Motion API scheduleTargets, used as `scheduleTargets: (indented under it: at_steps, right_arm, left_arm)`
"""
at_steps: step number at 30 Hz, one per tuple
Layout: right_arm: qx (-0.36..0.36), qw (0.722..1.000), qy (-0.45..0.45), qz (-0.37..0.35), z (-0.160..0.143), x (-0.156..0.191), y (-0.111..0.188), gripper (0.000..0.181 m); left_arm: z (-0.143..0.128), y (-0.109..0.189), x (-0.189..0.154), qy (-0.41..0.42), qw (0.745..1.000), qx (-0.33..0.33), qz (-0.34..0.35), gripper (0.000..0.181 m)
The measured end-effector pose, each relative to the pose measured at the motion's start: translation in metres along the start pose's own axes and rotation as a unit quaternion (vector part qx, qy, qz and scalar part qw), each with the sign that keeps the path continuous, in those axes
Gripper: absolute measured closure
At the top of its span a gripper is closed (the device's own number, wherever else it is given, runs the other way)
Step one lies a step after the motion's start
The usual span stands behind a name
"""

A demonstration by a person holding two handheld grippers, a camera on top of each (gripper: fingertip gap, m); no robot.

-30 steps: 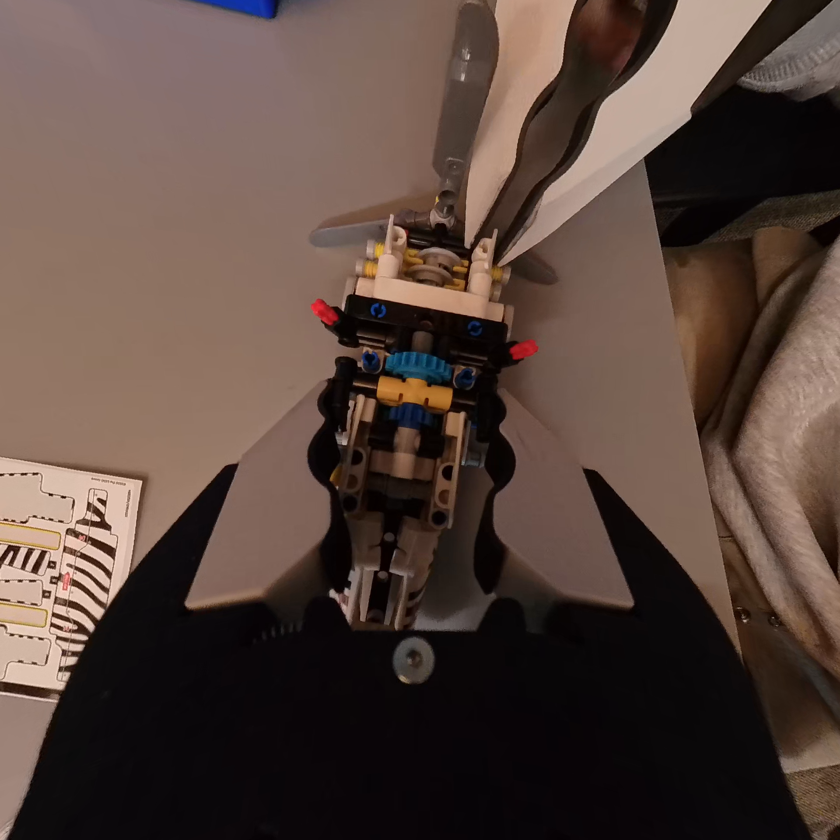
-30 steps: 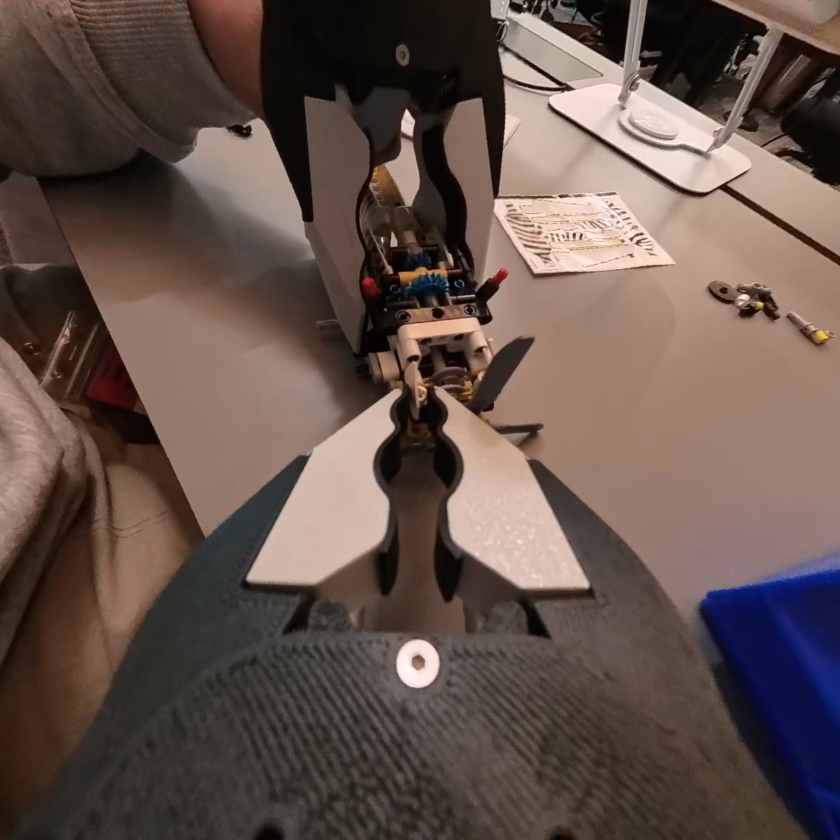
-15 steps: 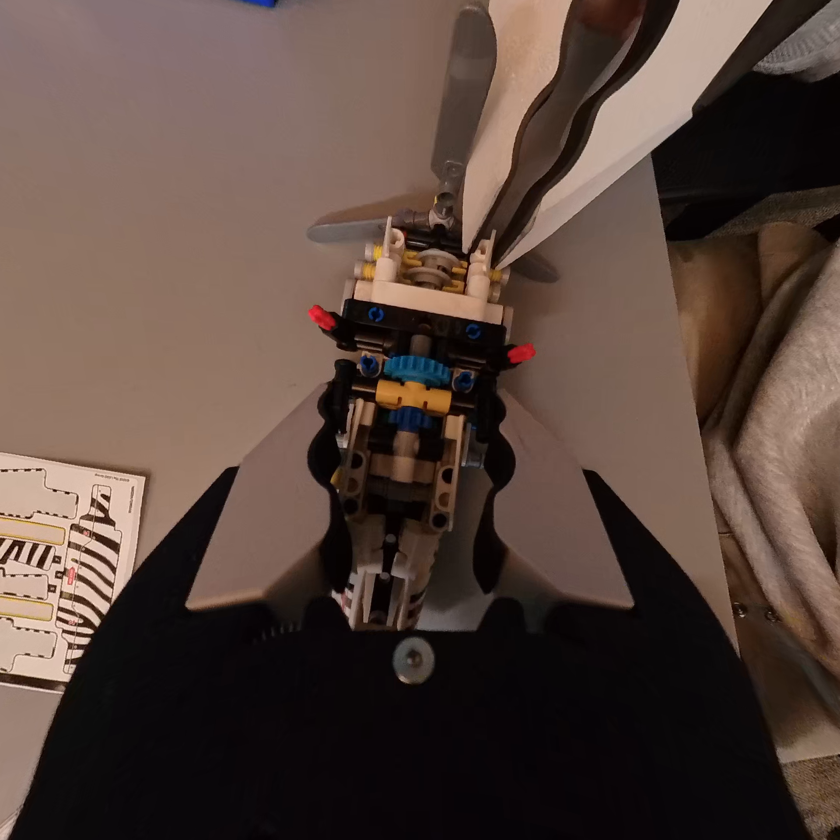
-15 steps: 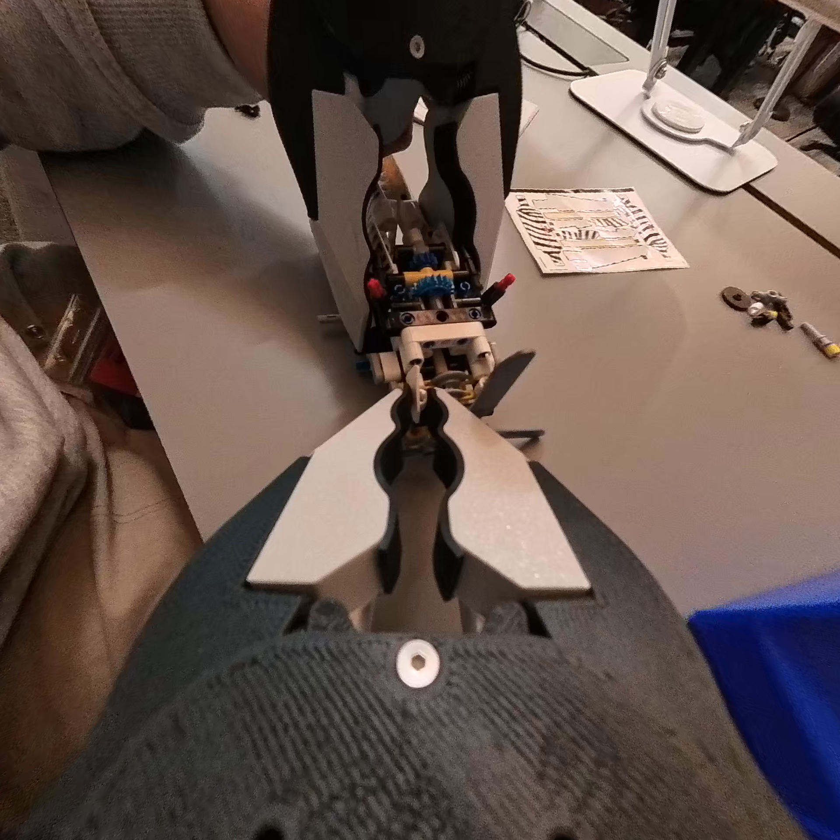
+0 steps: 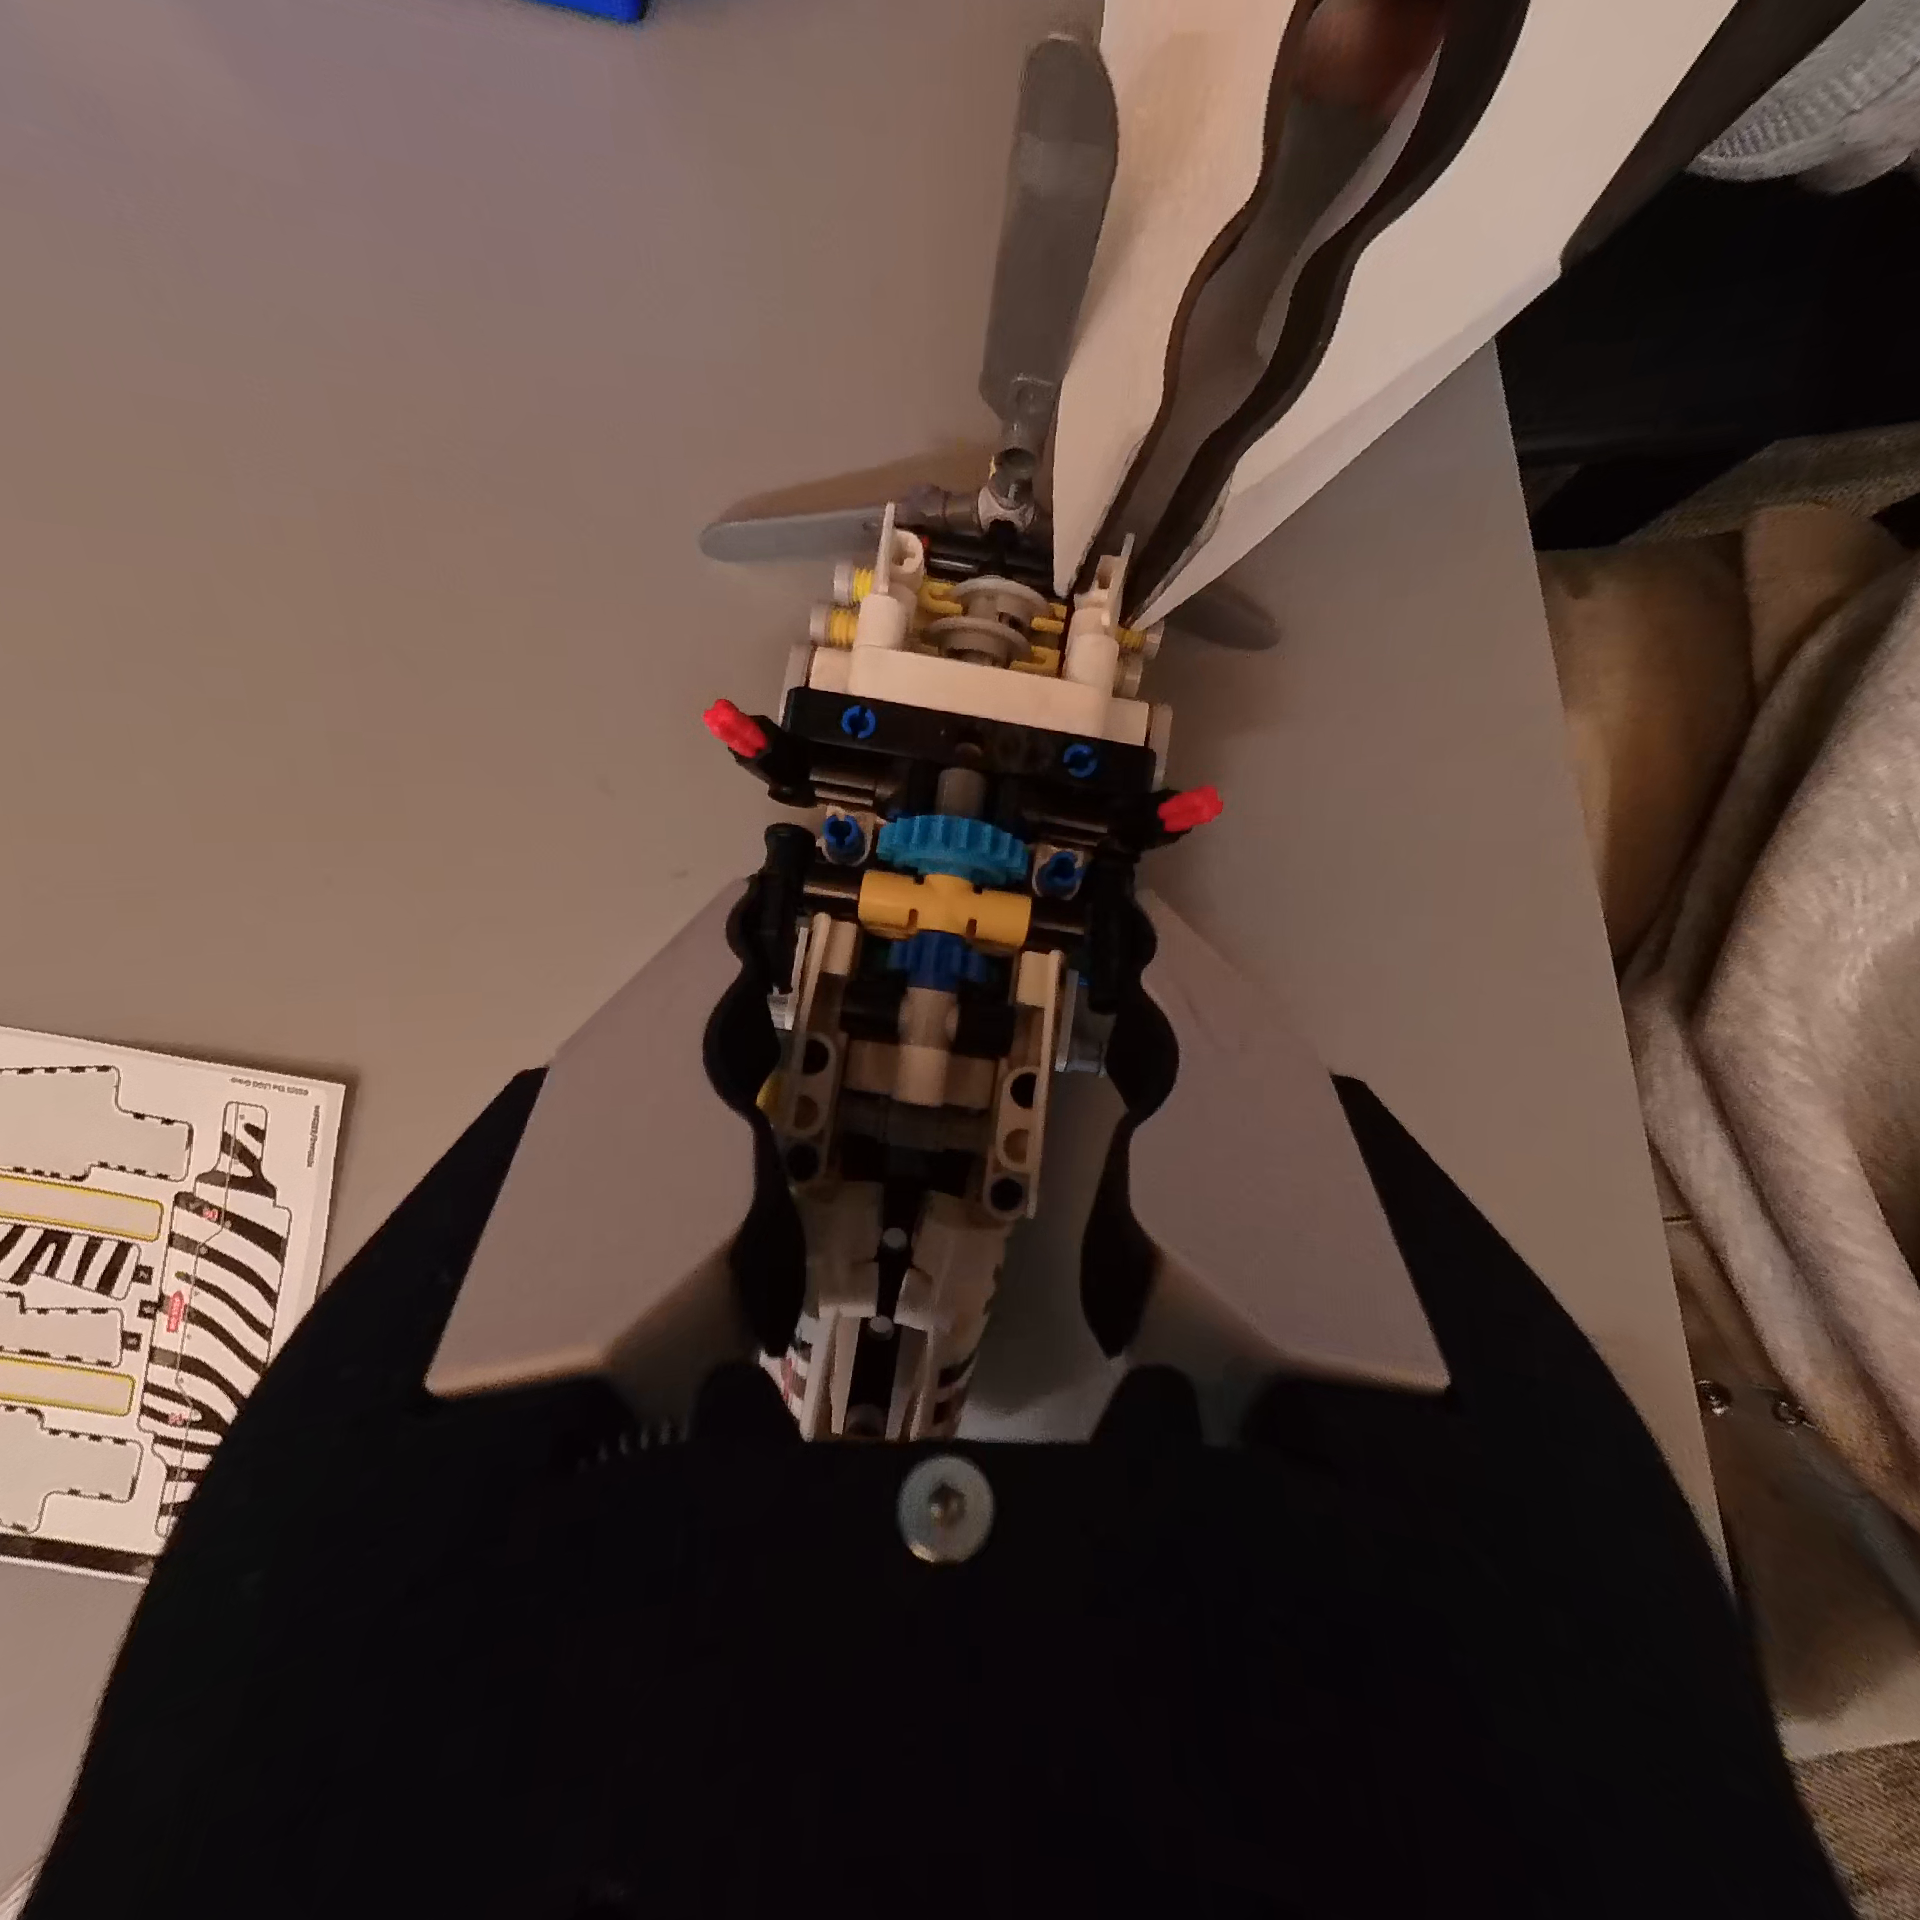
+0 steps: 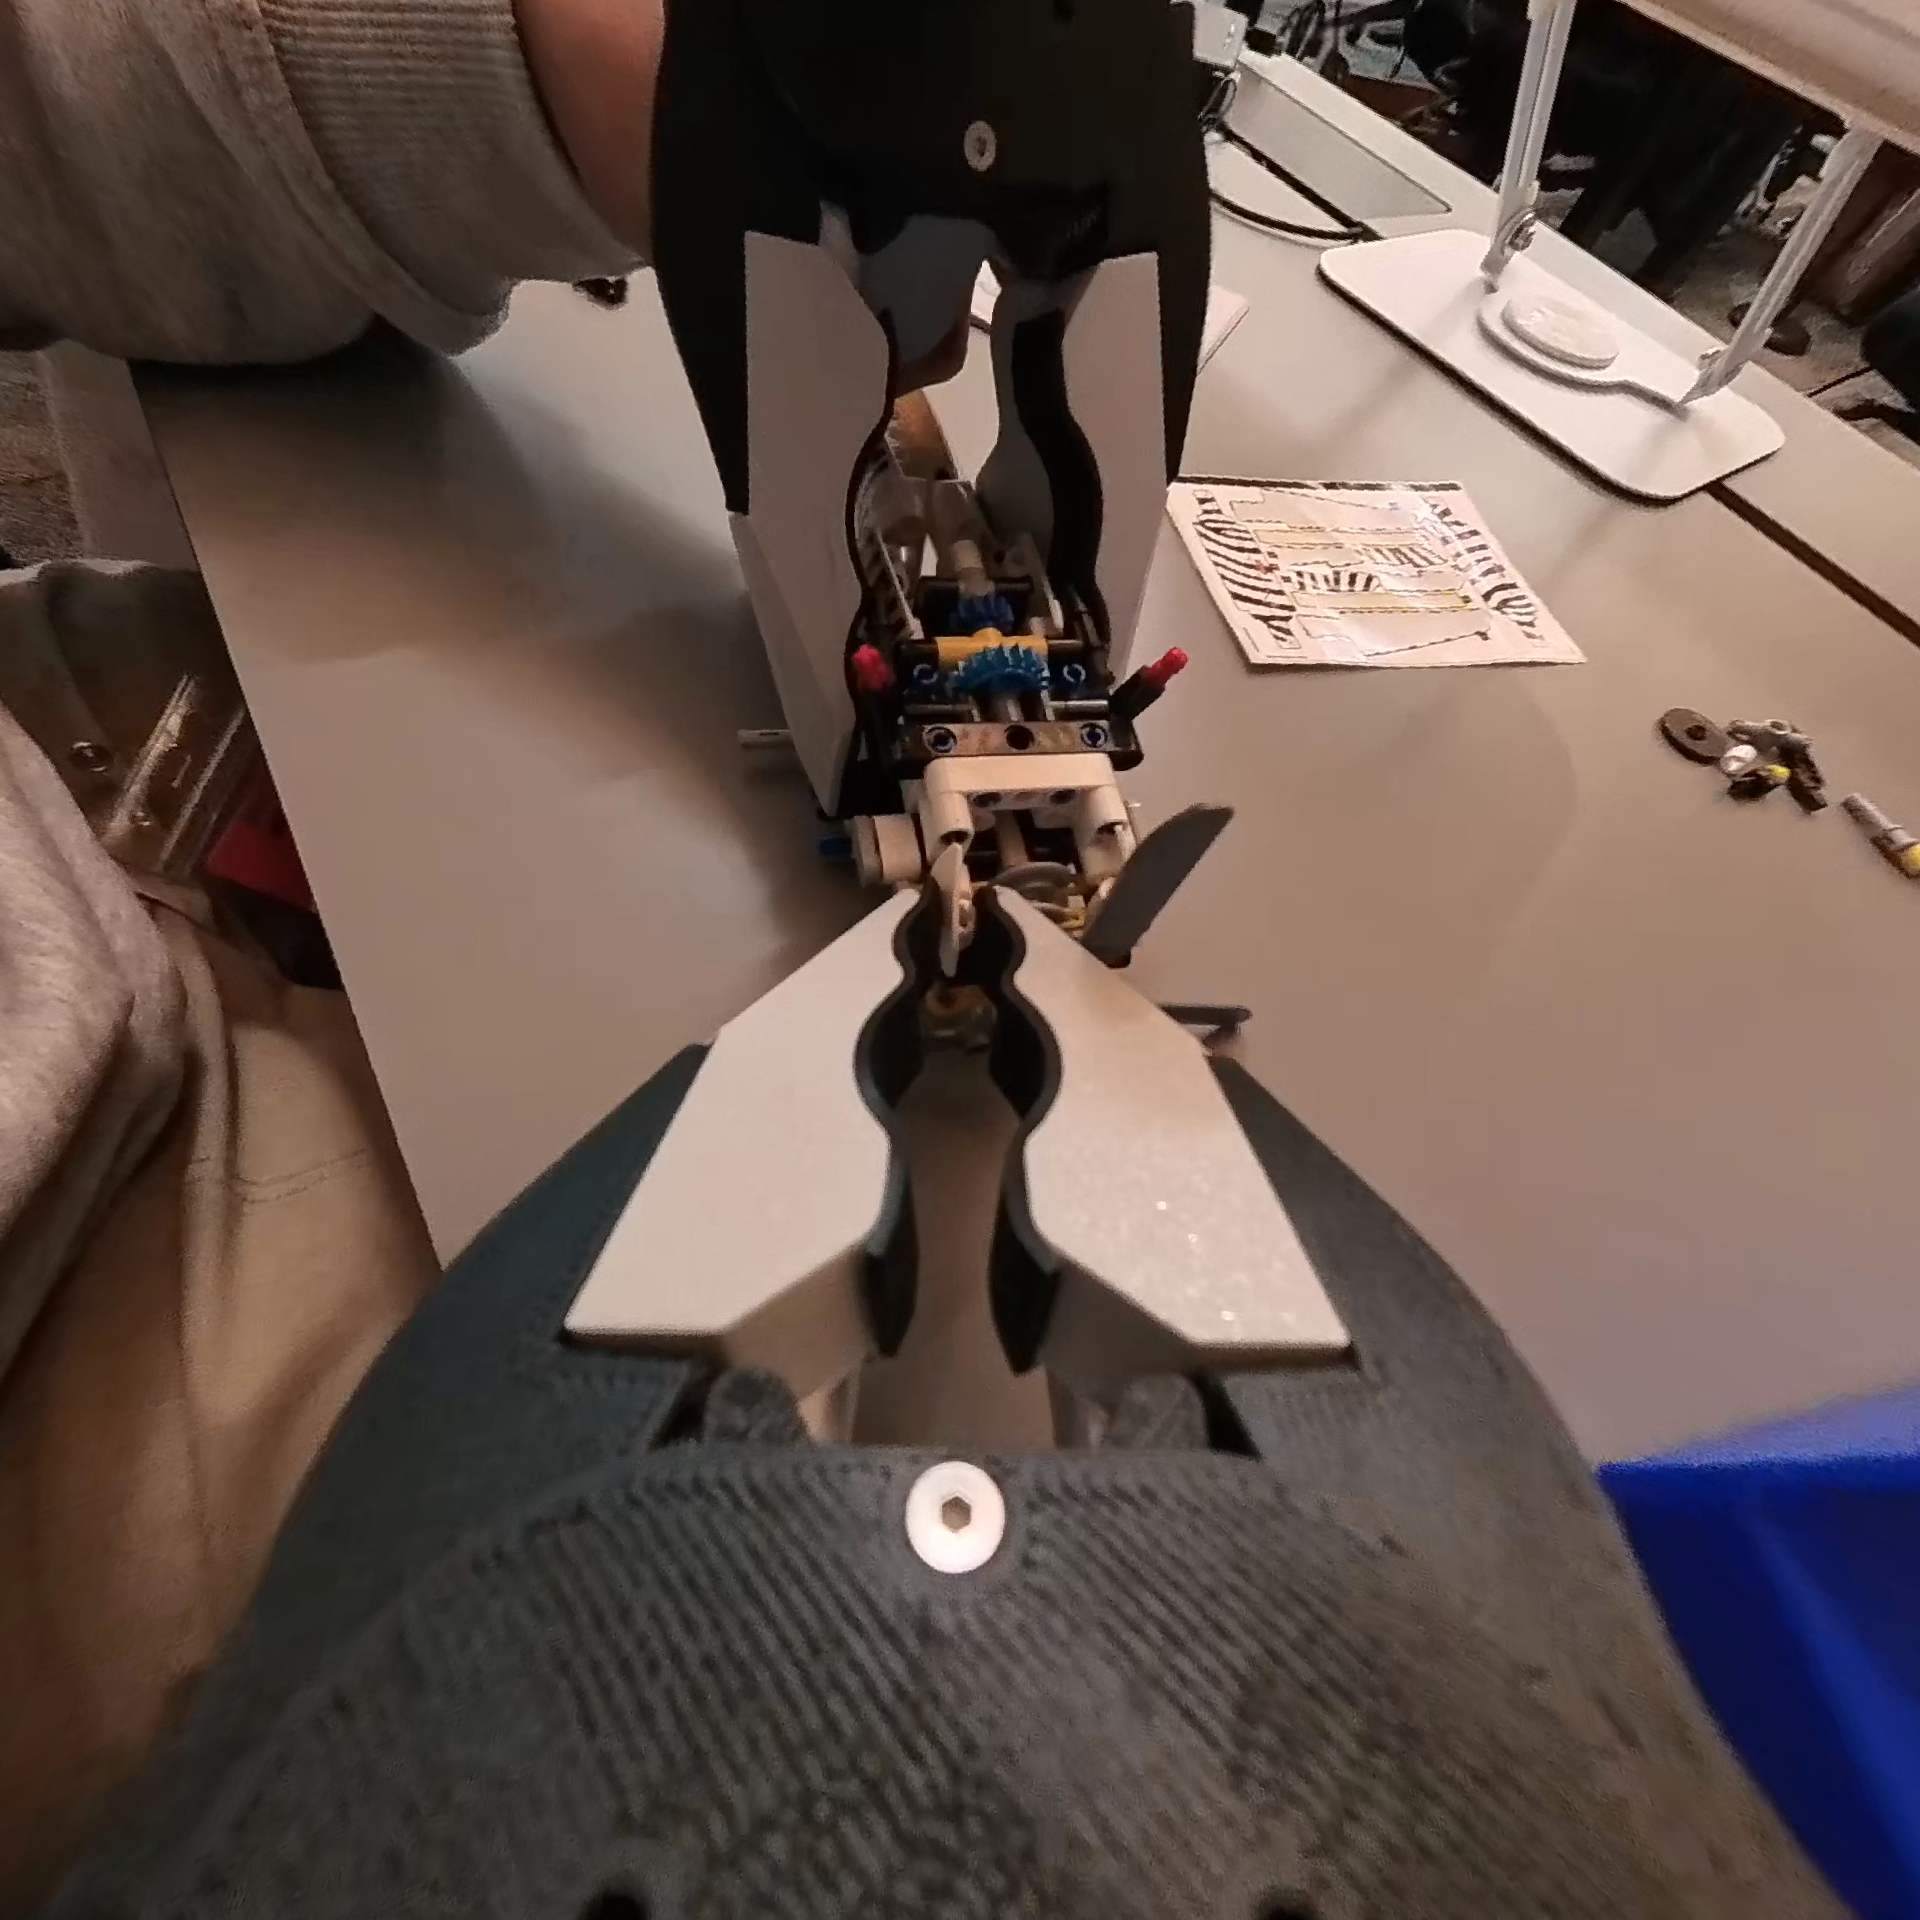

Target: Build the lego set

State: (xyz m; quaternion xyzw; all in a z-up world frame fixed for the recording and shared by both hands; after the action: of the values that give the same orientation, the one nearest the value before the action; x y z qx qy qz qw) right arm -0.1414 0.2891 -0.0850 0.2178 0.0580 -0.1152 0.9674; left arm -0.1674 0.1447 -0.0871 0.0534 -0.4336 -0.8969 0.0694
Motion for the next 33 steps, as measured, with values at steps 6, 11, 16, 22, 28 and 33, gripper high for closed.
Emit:
scheduleTargets:
  at_steps: [6, 11, 16, 22, 28, 33]
  right_arm:
    - [-0.013, 1.0, -0.007, 0.01, 0.004, 0.001, -0.003, 0.181]
    - [-0.006, 1.0, 0.008, -0.007, 0.005, 0.003, -0.003, 0.18]
    - [-0.014, 0.999, 0.014, -0.031, 0.002, 0.005, 0.005, 0.18]
    - [-0.017, 0.999, -0.023, -0.018, -0.009, 0.001, 0.016, 0.18]
    - [-0.018, 0.999, -0.031, -0.001, -0.008, 0.002, 0.01, 0.178]
    - [-0.014, 0.999, -0.033, -0.002, -0.007, 0.002, 0.008, 0.181]
  left_arm:
    - [-0.001, 0.0, 0.0, -0.002, 1.0, -0.001, 0.001, 0.12]
    - [-0.002, 0.002, 0.001, -0.011, 1.0, -0.005, 0.0, 0.119]
    - [-0.002, 0.002, 0.0, -0.011, 1.0, -0.01, 0.001, 0.119]
    - [-0.003, 0.002, 0.001, -0.008, 1.0, -0.014, -0.004, 0.119]
    - [-0.003, 0.002, 0.001, -0.007, 1.0, -0.014, -0.004, 0.119]
    - [-0.002, 0.002, 0.0, -0.008, 1.0, -0.013, -0.004, 0.119]
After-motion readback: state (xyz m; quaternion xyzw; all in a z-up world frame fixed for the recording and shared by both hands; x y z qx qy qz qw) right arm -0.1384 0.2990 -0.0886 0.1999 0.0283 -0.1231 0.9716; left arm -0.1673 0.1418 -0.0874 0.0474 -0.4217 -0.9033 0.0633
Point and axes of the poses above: each gripper's, where its closed fingertips meet, y back along the fingers, z out of its top, x = y × z across the jaws, the point moved 8 cm from there along y, back along the fingers, and after that the axes turned 4 degrees about -x, right-handed, at the moved point
